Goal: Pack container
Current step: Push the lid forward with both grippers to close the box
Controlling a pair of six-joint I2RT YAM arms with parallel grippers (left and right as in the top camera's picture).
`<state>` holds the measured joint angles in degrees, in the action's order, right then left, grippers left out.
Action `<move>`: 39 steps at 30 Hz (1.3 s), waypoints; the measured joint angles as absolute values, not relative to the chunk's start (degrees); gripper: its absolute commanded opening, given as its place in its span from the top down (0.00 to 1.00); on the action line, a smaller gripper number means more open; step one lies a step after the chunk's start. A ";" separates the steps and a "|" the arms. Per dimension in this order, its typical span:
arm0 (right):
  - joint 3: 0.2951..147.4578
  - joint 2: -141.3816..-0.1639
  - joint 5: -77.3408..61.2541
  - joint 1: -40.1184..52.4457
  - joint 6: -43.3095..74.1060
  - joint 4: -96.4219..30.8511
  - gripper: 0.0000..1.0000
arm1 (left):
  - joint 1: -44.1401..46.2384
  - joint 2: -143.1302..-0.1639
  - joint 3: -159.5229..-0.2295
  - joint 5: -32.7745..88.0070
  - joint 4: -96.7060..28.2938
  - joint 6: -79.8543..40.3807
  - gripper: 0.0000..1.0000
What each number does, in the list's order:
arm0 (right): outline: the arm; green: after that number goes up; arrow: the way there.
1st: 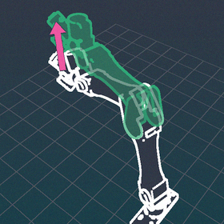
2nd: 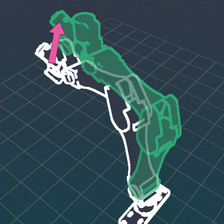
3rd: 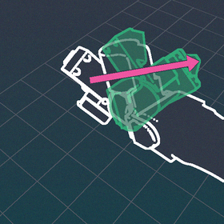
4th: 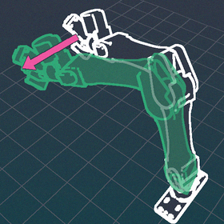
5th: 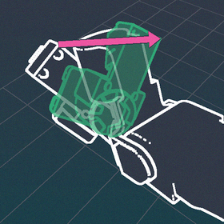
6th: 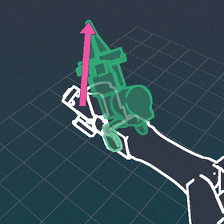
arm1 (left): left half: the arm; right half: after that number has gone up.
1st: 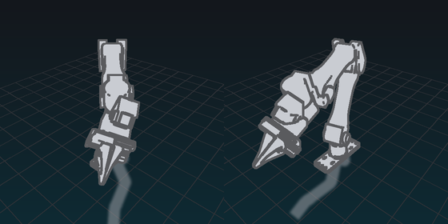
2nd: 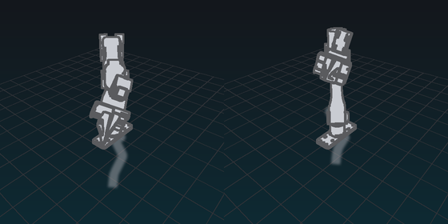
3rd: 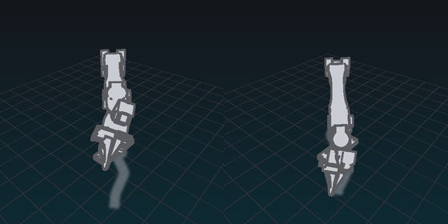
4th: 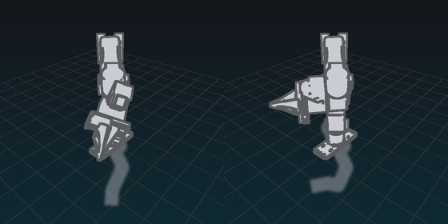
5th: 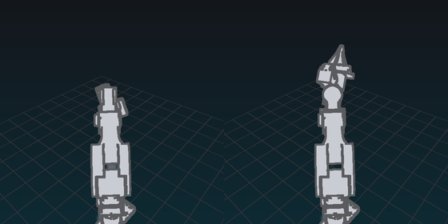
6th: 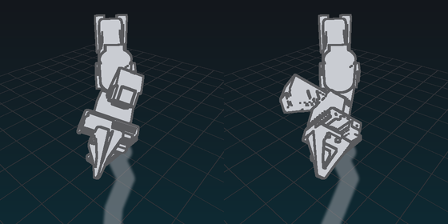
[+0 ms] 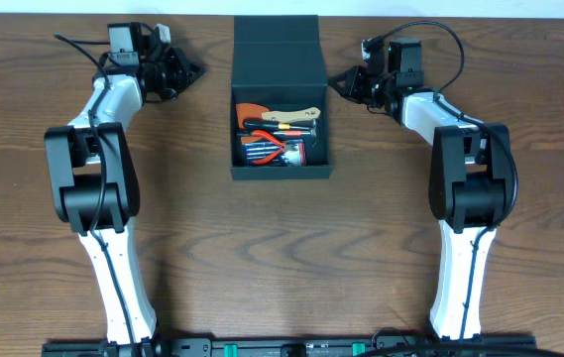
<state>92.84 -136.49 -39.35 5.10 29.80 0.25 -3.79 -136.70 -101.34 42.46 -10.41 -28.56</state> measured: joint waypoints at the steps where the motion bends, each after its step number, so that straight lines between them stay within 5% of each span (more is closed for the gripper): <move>1: 92.84 -136.49 -39.09 5.10 29.82 0.25 0.99 | -3.53 -137.03 -101.34 42.37 -10.44 -28.71 0.94; 23: 92.77 -136.51 -36.25 8.01 31.18 10.72 0.99 | -0.21 -143.94 -101.56 48.93 6.42 -36.36 0.94; 39: 92.75 -136.51 -36.84 8.03 38.44 13.56 0.99 | -0.21 -144.24 -101.16 61.65 37.30 -54.33 0.94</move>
<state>92.75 -136.51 -36.84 8.03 38.44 13.56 -0.21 -144.24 -101.16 61.65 37.30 -54.33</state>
